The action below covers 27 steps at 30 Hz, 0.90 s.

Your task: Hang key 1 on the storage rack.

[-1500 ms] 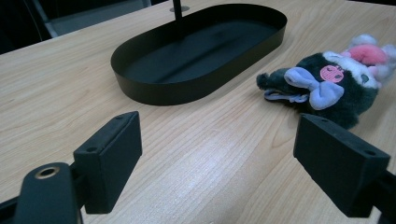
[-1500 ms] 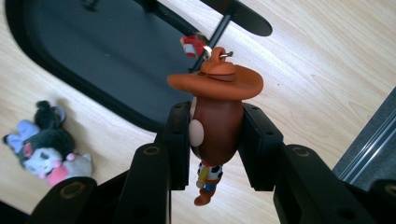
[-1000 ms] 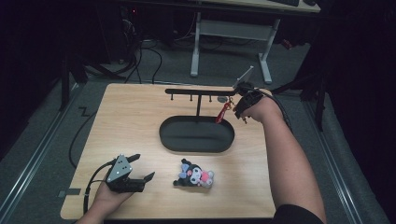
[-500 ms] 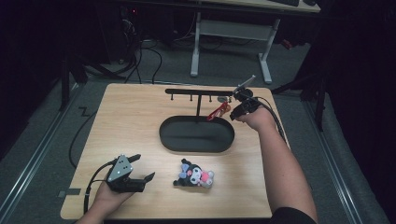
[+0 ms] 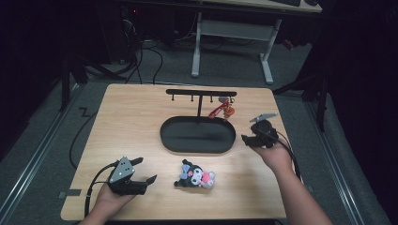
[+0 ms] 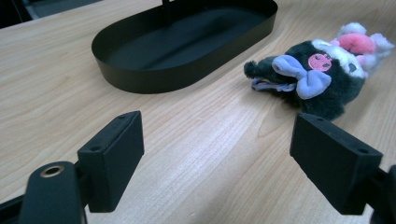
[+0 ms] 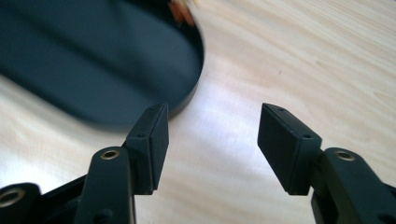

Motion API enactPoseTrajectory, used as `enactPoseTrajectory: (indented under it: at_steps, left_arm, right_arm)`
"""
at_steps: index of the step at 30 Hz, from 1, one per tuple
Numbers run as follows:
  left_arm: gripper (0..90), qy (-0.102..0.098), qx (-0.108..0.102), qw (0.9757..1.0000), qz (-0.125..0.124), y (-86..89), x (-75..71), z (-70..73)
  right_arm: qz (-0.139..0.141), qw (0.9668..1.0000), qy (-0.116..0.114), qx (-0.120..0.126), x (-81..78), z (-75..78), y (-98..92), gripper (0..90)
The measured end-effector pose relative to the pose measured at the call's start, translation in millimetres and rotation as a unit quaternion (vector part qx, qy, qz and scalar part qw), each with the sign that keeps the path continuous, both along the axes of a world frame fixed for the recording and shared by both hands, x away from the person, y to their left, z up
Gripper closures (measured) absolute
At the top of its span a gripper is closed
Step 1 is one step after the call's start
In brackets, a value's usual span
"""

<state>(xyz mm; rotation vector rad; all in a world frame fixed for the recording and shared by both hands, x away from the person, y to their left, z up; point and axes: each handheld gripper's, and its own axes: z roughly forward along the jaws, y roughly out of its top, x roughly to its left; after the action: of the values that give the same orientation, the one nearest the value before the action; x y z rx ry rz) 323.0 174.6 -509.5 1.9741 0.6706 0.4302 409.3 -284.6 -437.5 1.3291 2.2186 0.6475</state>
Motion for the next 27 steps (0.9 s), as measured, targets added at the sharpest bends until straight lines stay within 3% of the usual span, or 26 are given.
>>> enactPoseTrajectory:
  at_steps: [1,4,6,7,8,9,10,11,12,13,14,15,16,18,21,23,27]
  left_arm:
    - [18.6,0.000,0.000,1.0000,0.000,0.0,0.0,0.0]
    - [18.8,0.008,0.005,1.0000,0.003,-2.2,-0.7,-1.8]
    - [18.9,0.013,0.004,0.9999,0.005,-4.1,-0.9,-3.2]
    - [19.0,0.016,0.006,0.9998,0.006,-5.3,-1.0,-3.8]
    - [19.1,0.023,0.007,0.9997,0.007,-7.6,-1.1,-4.9]
    - [19.2,0.023,0.007,0.9997,0.007,-7.6,-1.1,-4.9]
    - [19.2,0.026,0.007,0.9996,0.007,-9.6,-1.3,-5.8]
    - [19.3,0.029,0.008,0.9995,0.007,-11.6,-1.7,-6.8]
    - [19.3,0.031,0.012,0.9994,0.009,-13.7,-2.1,-7.8]
    - [19.3,0.032,0.018,0.9993,0.011,-16.2,-2.6,-8.6]
    - [19.3,0.035,0.022,0.9991,0.012,-19.0,-3.0,-8.7]
    - [19.4,0.041,0.020,0.9989,0.011,-22.1,-3.2,-8.2]
    - [19.4,0.046,0.018,0.9987,0.009,-26.1,-3.6,-6.9]
    - [20.1,0.052,0.025,0.9983,0.002,-36.8,-5.3,-3.5]
    - [22.3,0.061,0.038,0.9972,-0.017,-55.9,-9.8,-0.8]
    - [23.6,0.074,0.034,0.9961,-0.034,-68.2,-12.4,-0.6]
    - [35.1,0.085,0.056,0.9932,-0.057,-91.3,-16.5,-5.4]
  right_arm:
    - [0.000,1.0000,0.000,0.000,0.0,0.0,0.0,43.2]
    - [0.007,0.9995,-0.031,0.006,-28.1,-15.2,-1.0,42.3]
    - [0.010,0.9985,-0.049,0.022,-45.0,-25.0,-2.3,41.7]
    - [0.012,0.9964,-0.072,0.043,-61.3,-33.5,-4.2,41.3]
    - [0.012,0.9948,-0.081,0.061,-68.9,-37.0,-5.9,40.8]
    - [0.012,0.9948,-0.081,0.061,-68.9,-37.0,-5.9,40.8]
    - [0.013,0.9932,-0.089,0.073,-74.4,-39.5,-7.6,40.6]
    - [0.015,0.9887,-0.104,0.107,-89.6,-45.7,-12.0,40.2]
    - [0.015,0.9867,-0.114,0.115,-96.4,-47.9,-13.7,40.2]
    - [0.015,0.9867,-0.114,0.115,-96.4,-47.9,-13.7,40.2]
    - [0.014,0.9841,-0.129,0.122,-103.0,-49.3,-15.7,40.5]
    - [0.015,0.9791,-0.148,0.139,-113.8,-47.9,-20.1,41.5]
    - [0.015,0.9791,-0.148,0.139,-113.8,-47.9,-20.1,41.5]
    - [0.017,0.9742,-0.157,0.162,-120.6,-43.2,-25.6,41.4]
    - [0.002,0.9689,-0.174,0.176,-127.1,-43.4,-37.0,42.5]
    - [-0.011,0.9683,-0.166,0.186,-126.3,-47.2,-44.4,43.3]
    - [-0.023,0.9648,-0.146,0.218,-120.8,-54.0,-51.7,43.5]
